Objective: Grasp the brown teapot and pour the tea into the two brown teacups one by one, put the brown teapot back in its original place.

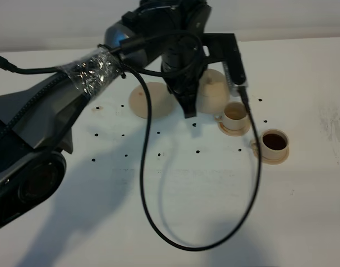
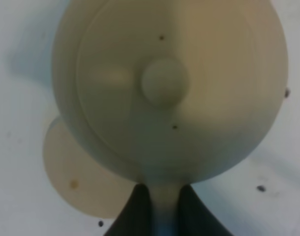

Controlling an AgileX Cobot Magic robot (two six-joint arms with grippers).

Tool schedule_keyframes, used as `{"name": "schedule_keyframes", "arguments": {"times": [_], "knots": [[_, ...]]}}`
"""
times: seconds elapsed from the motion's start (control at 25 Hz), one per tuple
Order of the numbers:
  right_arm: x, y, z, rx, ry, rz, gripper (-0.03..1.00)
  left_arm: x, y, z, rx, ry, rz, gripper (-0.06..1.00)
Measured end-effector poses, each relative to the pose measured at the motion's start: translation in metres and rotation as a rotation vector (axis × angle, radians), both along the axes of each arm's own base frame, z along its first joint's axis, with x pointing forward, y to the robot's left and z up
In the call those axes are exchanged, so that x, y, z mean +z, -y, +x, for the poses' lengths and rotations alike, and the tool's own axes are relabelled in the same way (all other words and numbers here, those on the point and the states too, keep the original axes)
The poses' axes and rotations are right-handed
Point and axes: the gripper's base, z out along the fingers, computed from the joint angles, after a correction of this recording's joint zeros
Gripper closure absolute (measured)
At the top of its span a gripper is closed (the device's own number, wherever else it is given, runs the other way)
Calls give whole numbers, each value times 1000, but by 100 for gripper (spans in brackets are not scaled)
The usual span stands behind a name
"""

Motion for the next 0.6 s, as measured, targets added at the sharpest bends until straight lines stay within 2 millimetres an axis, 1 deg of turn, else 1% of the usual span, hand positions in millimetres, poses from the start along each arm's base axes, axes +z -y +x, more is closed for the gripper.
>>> {"name": "schedule_keyframes", "arguments": {"times": [0.16,0.32,0.44,0.6], "knots": [[0,0,0,0,0,0,56,-9,-8,15,-39,52,45,86],[0,0,0,1,0,1,56,-29,-8,27,-89,116,123,86],[0,0,0,1,0,2,56,-43,-4,34,-139,151,138,86],[0,0,0,2,0,3,56,-47,0,38,-203,185,140,86]]}}
